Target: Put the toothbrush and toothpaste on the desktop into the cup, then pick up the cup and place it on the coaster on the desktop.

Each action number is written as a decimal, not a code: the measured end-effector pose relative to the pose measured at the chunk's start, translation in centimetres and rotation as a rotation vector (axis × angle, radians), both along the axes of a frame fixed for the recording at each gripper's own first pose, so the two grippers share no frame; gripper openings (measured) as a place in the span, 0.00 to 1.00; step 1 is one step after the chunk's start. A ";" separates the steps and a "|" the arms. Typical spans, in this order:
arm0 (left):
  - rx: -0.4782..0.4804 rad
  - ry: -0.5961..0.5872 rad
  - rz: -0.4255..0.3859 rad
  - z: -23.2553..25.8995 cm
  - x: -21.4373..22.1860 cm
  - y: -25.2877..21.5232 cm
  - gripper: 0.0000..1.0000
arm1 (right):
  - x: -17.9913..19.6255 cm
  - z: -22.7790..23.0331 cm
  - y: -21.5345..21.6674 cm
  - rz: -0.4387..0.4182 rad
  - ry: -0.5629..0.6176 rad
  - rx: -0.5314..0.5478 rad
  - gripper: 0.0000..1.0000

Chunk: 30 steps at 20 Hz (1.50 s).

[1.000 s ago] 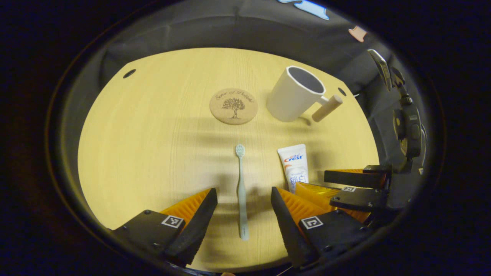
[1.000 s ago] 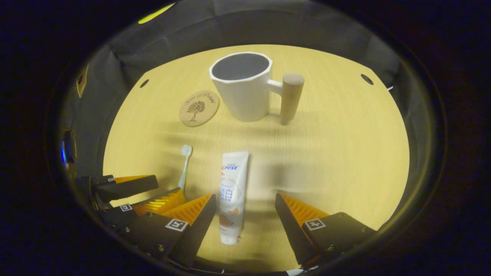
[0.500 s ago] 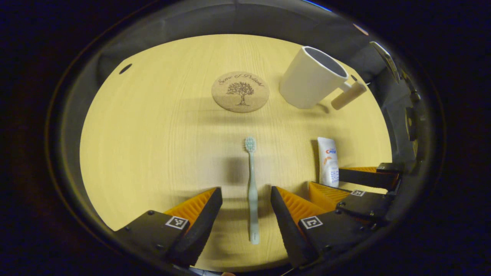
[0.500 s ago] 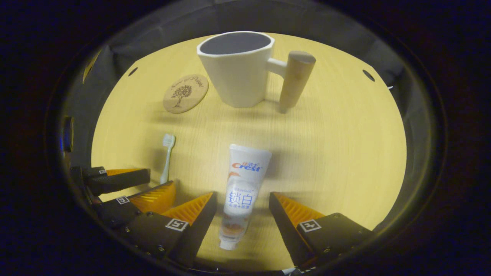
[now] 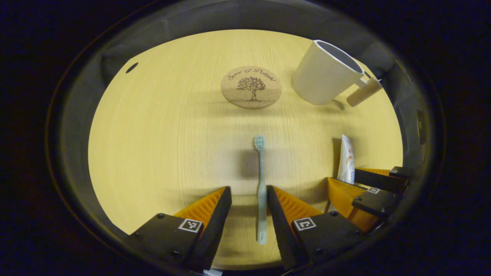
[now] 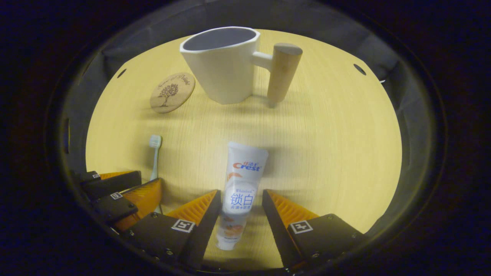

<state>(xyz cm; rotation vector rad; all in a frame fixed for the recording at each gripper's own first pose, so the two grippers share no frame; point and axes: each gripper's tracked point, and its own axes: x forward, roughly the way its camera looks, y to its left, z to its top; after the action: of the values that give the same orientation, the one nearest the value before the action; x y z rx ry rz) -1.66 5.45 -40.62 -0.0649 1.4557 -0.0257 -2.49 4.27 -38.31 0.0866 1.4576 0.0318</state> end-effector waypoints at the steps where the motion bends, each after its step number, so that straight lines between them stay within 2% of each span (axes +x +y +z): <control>1: 0.003 -0.005 -0.001 -0.1 -0.1 0.0 0.67 | 0.0 0.0 0.0 -0.004 0.000 -0.001 0.74; 3: 0.008 -0.002 -0.003 0.2 -0.1 0.3 0.58 | 0.0 -0.1 -0.1 -0.015 0.003 -0.012 0.65; 4: 0.009 -0.005 0.002 0.2 0.0 0.3 0.40 | -0.1 0.2 -0.2 -0.016 0.010 -0.014 0.57; 5: 0.010 0.000 -0.002 0.3 -0.1 0.3 0.35 | 0.0 0.2 -0.3 -0.020 0.013 -0.015 0.51; 7: 0.008 0.008 -0.028 0.3 -0.3 0.3 0.34 | 0.0 0.0 -0.4 -0.020 0.021 -0.011 0.42; 8: 0.010 0.006 -0.022 0.4 -0.2 0.4 0.31 | -0.1 0.1 -0.5 -0.024 0.026 -0.007 0.43; 9: 0.011 0.008 -0.022 0.4 -0.3 0.3 0.20 | -0.1 0.2 -0.6 -0.020 0.026 -0.007 0.38; 11: 0.017 0.004 -0.040 0.9 -0.2 0.3 0.19 | 0.1 0.2 -0.7 -0.012 0.020 -0.005 0.34; 12: 0.021 0.015 -0.039 0.5 -0.3 0.1 0.12 | 0.0 0.1 -0.7 -0.017 0.020 -0.002 0.34; 13: 0.022 0.005 -0.036 0.7 0.2 0.0 0.12 | 0.1 0.2 -0.7 -0.016 0.006 0.000 0.28; 14: 0.026 0.008 -0.034 0.3 0.2 -0.3 0.08 | -0.1 0.5 -0.8 -0.031 -0.007 0.008 0.28; 15: 0.024 0.007 -0.034 0.2 0.3 -0.3 0.08 | 0.2 0.2 -0.8 -0.046 -0.016 0.021 0.18; 17: 0.019 -0.004 -0.014 0.2 0.5 -0.4 0.06 | 0.4 0.3 -0.8 -0.074 -0.030 0.054 0.18; 22: -0.028 -0.061 0.021 0.3 0.7 -0.3 0.08 | 0.4 0.3 -0.5 -0.123 -0.059 0.156 0.18; 26: -0.039 -0.098 0.074 0.6 0.6 0.7 0.08 | 0.8 0.7 -0.4 -0.138 -0.081 0.169 0.18; 30: -0.022 -0.161 0.075 1.9 0.9 1.8 0.08 | 2.0 2.2 -0.7 -0.153 -0.159 0.212 0.18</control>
<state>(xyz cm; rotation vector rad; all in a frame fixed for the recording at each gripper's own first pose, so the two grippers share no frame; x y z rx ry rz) -0.81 7.21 -38.73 -0.1329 1.2910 0.0141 -0.46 3.54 -36.13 0.3610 1.2815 0.0665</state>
